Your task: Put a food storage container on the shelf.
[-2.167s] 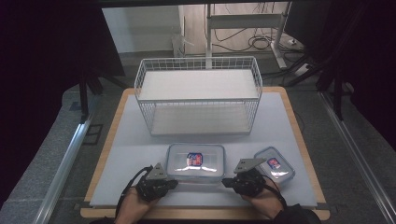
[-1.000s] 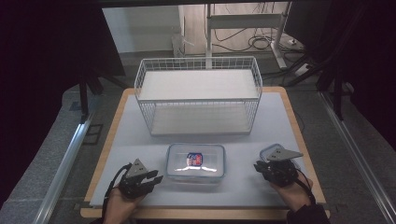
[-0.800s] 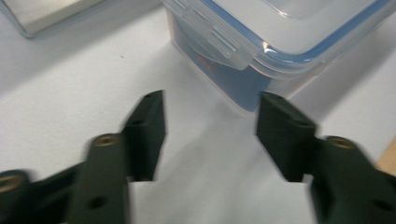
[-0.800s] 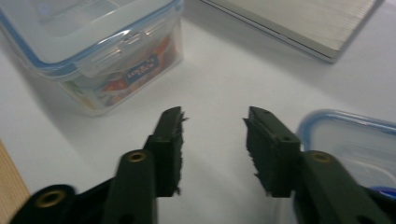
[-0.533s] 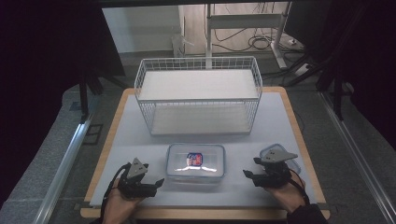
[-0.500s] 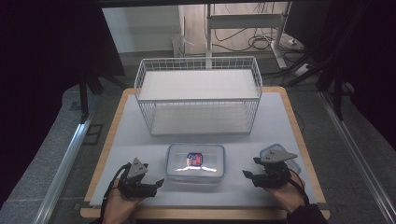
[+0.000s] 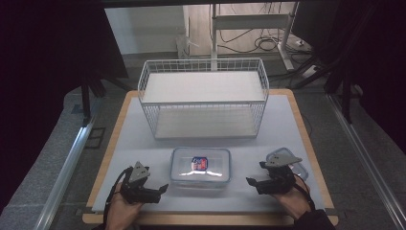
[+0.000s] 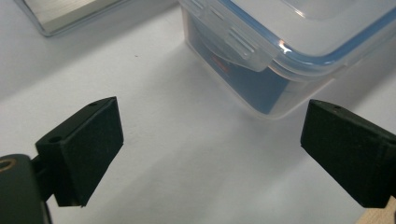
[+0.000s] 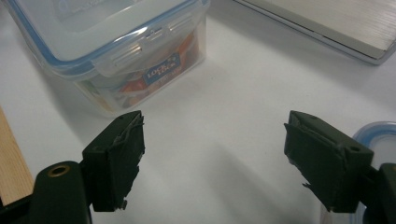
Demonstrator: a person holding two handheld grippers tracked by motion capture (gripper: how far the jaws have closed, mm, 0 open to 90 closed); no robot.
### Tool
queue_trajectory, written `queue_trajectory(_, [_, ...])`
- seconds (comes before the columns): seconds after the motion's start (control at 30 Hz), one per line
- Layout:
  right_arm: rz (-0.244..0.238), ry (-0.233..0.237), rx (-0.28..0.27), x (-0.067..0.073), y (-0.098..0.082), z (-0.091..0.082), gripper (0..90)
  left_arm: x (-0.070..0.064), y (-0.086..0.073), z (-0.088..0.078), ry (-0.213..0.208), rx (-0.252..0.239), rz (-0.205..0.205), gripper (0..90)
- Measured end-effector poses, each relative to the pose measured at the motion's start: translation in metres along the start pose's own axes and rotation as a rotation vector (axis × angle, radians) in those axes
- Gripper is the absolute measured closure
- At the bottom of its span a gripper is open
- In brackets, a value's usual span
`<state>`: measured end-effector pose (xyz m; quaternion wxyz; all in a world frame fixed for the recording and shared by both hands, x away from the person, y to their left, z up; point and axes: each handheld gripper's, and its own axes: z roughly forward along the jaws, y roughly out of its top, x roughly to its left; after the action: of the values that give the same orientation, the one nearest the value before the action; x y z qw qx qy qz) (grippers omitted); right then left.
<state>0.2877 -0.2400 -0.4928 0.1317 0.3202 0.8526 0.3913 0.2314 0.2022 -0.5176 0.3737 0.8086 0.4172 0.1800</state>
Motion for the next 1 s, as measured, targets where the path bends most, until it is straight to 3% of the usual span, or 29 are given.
queue_trajectory(0.27, [0.023, 0.018, -0.001, 0.001, 0.002, 0.002, 13.1, 0.005, 0.0, -0.001, 0.019, -0.05, 0.023, 3.0])
queue_trajectory(0.43, [0.041, 0.038, -0.02, 0.003, 0.005, 0.003, 7.5, 0.008, 0.01, -0.007, -0.018, -0.058, 0.019, 2.6])
queue_trajectory(0.7, [0.074, 0.091, -0.017, 0.005, 0.015, 0.01, 6.8, 0.019, 0.031, -0.007, -0.096, -0.049, 0.005, 0.3])
queue_trajectory(0.87, [0.04, 0.072, -0.006, 0.013, 0.027, 0.017, 1.4, 0.026, 0.047, 0.006, -0.209, -0.048, -0.041, 0.0])
queue_trajectory(1.0, [0.037, 0.107, -0.008, 0.017, 0.04, 0.023, 2.3, 0.025, 0.057, 0.017, -0.278, -0.034, -0.042, 0.0])
